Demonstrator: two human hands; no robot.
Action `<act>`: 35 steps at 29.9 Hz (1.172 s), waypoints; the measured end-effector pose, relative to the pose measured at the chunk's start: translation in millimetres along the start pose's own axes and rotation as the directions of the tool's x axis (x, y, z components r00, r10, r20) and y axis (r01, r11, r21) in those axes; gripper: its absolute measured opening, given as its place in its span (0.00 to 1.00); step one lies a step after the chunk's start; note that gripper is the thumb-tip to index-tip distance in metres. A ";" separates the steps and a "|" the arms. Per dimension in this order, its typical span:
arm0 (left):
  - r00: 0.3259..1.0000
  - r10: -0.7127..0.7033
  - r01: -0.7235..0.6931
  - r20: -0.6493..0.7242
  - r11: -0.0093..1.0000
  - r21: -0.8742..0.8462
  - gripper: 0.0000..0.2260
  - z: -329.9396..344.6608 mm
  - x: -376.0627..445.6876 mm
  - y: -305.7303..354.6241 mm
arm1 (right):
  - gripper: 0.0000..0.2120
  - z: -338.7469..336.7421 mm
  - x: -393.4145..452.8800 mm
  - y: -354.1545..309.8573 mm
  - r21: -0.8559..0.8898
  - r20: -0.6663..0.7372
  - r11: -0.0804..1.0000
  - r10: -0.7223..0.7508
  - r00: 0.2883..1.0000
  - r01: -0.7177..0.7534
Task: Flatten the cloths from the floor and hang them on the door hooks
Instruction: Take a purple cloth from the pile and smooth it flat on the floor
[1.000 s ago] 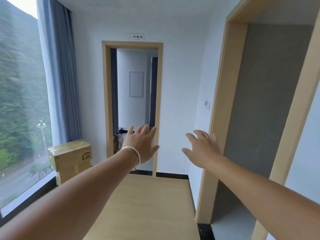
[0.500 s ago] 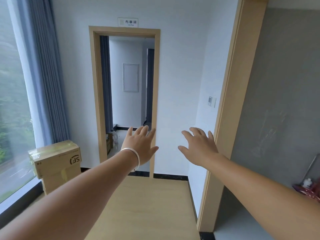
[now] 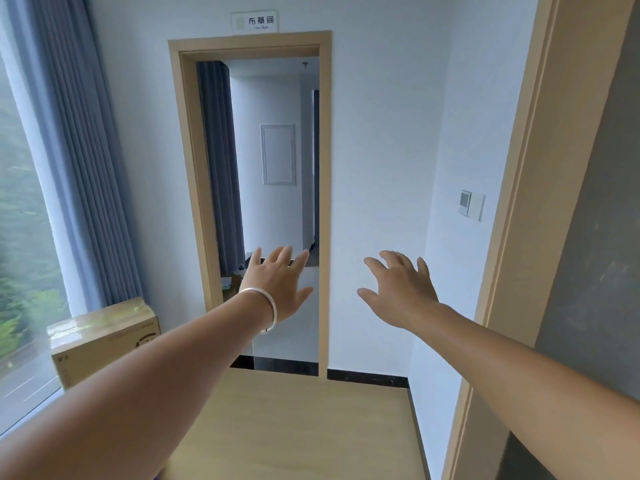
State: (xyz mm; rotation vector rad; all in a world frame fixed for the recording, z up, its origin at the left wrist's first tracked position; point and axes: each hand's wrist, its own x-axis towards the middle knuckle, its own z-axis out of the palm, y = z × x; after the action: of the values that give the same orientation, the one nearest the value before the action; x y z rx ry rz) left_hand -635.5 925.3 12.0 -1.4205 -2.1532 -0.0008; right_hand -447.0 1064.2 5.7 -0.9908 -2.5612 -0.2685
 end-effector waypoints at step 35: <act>0.949 -0.271 0.274 0.163 0.962 0.000 0.30 365.5 363.0 -264.0 | 0.27 292.1 549.0 -100.6 0.047 0.078 0.964 -0.266 0.961 0.263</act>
State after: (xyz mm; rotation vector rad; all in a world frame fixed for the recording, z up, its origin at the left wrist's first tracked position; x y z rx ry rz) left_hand -1126.0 1224.6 -58.4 -1.1577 -2.4761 -0.0140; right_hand -969.7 1413.3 -36.9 -0.6563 -2.7652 -0.2556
